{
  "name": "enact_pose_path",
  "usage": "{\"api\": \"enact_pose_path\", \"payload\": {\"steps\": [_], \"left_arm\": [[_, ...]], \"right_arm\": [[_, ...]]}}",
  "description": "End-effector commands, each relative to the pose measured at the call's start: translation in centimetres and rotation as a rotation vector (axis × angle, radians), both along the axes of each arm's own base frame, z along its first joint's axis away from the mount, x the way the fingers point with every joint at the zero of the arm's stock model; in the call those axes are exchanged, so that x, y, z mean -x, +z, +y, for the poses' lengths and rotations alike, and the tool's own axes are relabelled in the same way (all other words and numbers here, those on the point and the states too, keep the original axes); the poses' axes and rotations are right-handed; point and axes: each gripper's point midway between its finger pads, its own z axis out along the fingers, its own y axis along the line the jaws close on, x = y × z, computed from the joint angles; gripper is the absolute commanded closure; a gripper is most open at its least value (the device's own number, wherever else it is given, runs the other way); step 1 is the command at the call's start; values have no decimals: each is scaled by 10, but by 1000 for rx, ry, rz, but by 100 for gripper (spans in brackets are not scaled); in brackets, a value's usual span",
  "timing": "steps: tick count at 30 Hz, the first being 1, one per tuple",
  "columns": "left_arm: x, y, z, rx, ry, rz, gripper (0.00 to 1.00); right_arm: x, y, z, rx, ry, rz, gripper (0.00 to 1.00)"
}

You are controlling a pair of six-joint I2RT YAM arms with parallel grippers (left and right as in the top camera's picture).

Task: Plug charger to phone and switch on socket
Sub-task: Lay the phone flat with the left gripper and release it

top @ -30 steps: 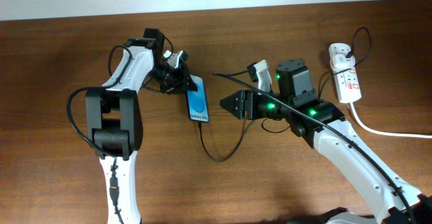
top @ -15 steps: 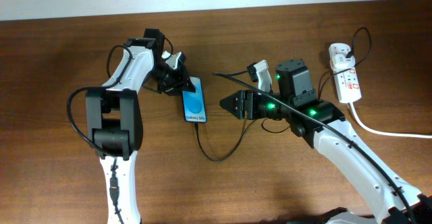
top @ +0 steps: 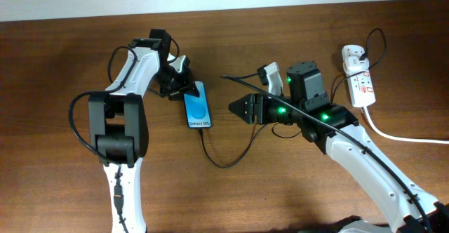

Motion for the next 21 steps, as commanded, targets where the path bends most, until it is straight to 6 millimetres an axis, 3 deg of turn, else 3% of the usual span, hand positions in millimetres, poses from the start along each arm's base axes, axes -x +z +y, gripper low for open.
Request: {"api": "enact_pose_path", "payload": {"steps": [1,21], "left_arm": [[6,-32,35,-197,6,36,58],[8,-37,67,-399,-7,30,54]], "right_arm": [[-3,10,1,3,3,-39,38],[-3,10,1,3,4,-39,38]]}}
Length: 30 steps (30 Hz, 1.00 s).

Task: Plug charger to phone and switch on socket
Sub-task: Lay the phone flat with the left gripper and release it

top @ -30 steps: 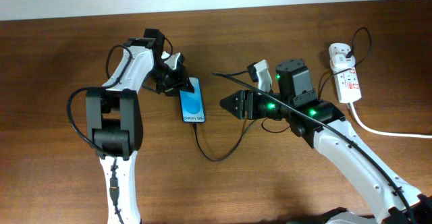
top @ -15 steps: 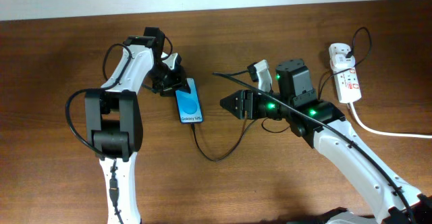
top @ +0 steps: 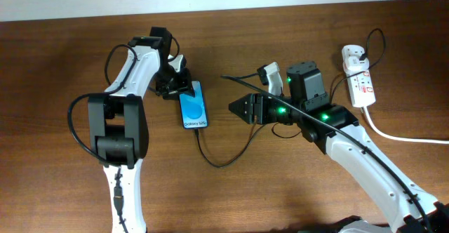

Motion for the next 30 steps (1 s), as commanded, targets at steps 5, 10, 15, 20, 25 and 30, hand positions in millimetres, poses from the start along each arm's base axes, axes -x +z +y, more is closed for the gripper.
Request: {"api": "enact_pose_path", "payload": {"steps": [5,10,15,20,25,30], "left_arm": [[10,-37,58,-321,15,52,54],[13,-37,65,-362,14,59,54],[16,-36,77,-428,22,69,53],[15,-36,77,-428,22,68,42],[15,-36,77,-428,23,68,43],[13,-32,77,-427,25,63,43]], "right_arm": [[-3,10,1,1,4,-38,38],[-3,10,1,1,5,-38,38],[-3,10,1,1,4,-38,37],[-2,9,1,3,5,-35,37],[-2,9,1,4,5,-31,37],[-1,8,1,6,5,-27,37]]}}
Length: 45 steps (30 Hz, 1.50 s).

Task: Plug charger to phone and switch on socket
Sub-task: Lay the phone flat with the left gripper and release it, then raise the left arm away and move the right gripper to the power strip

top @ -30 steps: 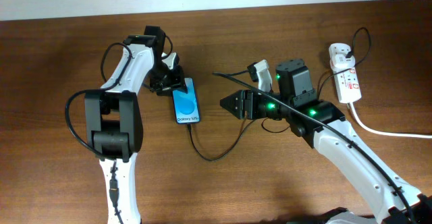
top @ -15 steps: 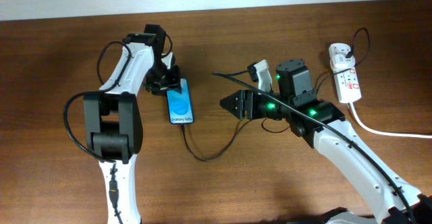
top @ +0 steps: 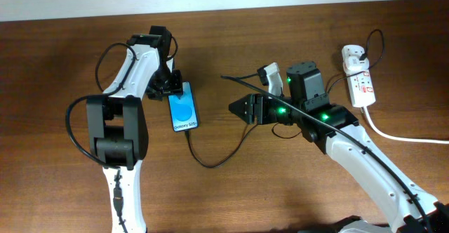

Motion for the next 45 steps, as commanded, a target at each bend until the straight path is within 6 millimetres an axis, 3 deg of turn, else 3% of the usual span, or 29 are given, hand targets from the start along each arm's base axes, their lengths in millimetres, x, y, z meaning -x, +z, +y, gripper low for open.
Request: {"api": "enact_pose_path", "payload": {"steps": [1,6,11,14,24,28,33,38,40,43,45], "left_arm": [[11,-29,27,-128,9,75,44],[-10,12,24,-120,12,18,47],[-37,79,20,-102,19,-106,47],[-49,130,19,-86,25,-210,46],[-51,257,9,16,25,-526,41],[-37,301,7,51,23,-625,40],[-18,343,10,65,25,-715,36],[1,376,12,76,27,-792,34],[9,389,14,80,28,-820,28],[14,395,14,82,28,-836,10],[13,395,14,82,28,-835,4]], "right_arm": [[-2,9,1,4,5,-32,37],[-2,9,1,6,9,-38,37],[-1,19,-2,13,7,-81,37],[-1,20,-13,68,-49,-89,37],[6,47,-53,255,-147,-83,38],[8,63,-77,319,-164,-80,49],[8,82,-109,350,-228,-60,64],[12,91,-144,378,-302,-45,86],[16,93,-162,382,-356,-26,96],[22,96,-187,396,-424,-20,96],[26,99,-205,405,-476,-20,96]]}}
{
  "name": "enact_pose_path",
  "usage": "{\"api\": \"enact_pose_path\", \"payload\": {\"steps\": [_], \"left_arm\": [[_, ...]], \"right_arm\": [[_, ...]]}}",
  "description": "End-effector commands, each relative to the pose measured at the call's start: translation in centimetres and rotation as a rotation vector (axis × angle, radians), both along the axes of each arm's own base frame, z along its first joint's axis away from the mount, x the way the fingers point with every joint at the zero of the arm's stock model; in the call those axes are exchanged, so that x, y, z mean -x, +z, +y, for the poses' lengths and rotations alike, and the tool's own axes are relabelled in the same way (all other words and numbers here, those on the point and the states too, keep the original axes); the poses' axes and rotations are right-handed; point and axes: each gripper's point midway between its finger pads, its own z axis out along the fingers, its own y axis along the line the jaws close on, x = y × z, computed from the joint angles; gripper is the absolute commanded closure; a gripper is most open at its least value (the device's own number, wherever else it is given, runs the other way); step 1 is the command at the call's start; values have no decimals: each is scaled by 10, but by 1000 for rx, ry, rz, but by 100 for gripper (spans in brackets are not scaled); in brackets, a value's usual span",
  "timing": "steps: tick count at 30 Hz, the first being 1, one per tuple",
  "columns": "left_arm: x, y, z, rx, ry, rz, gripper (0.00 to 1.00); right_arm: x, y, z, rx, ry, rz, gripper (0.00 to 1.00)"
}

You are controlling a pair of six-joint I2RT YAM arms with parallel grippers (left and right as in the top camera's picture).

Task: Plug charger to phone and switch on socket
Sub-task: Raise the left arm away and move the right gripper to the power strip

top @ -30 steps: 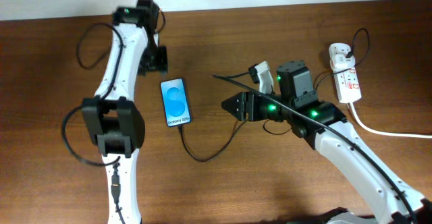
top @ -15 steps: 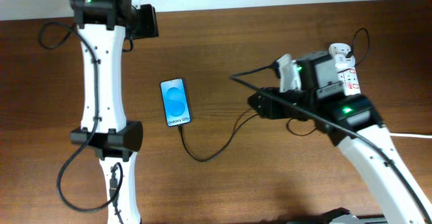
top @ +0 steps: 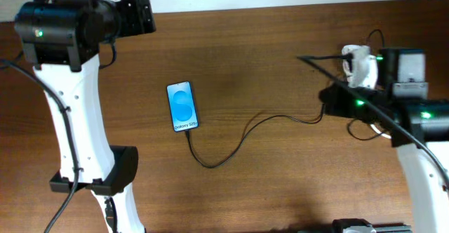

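Observation:
The phone (top: pixel 182 107) lies flat on the wooden table with its blue screen lit. A black charger cable (top: pixel 238 143) is plugged into its lower end and curves right toward the socket strip. Only a white end of the strip (top: pixel 353 56) shows; the rest is hidden under my right arm. My right gripper (top: pixel 330 101) hangs by the strip, where the cable ends, and its jaws cannot be made out. My left gripper (top: pixel 138 14) is raised at the far left, well away from the phone. Its fingers are not resolved.
The left arm's white link and base (top: pixel 77 142) stand left of the phone. The right arm's body (top: pixel 421 121) fills the right edge. The table's far edge (top: pixel 245 10) meets a white wall.
The left gripper, which rested at the phone's top end, is now lifted up and back to the far left. The right arm has moved from mid-table to over the socket strip. The phone stays put.
At first the left gripper was at the top of the phone, which lay tilted near mid-table with the cable plugged in. At each later moment the phone lay farther left and straighter. Now both arms have left it, and the right one is at the strip.

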Motion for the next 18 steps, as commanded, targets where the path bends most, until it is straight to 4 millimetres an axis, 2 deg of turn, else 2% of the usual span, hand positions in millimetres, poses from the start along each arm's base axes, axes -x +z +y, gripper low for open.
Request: {"api": "enact_pose_path", "payload": {"steps": [1,6,10,15,18], "left_arm": [[5,10,2,10,1,-27,0],[5,10,2,10,1,-27,1],[5,10,2,10,1,-27,1],[5,10,2,10,2,-27,1],[5,10,2,10,1,-27,1]], "right_arm": [[8,19,-29,39,-64,-67,96],[17,19,-72,70,-177,-62,96],[17,15,-102,64,-256,-54,96],[10,-3,-141,50,-335,-11,96],[-1,-19,-167,38,-385,18,96]]}}
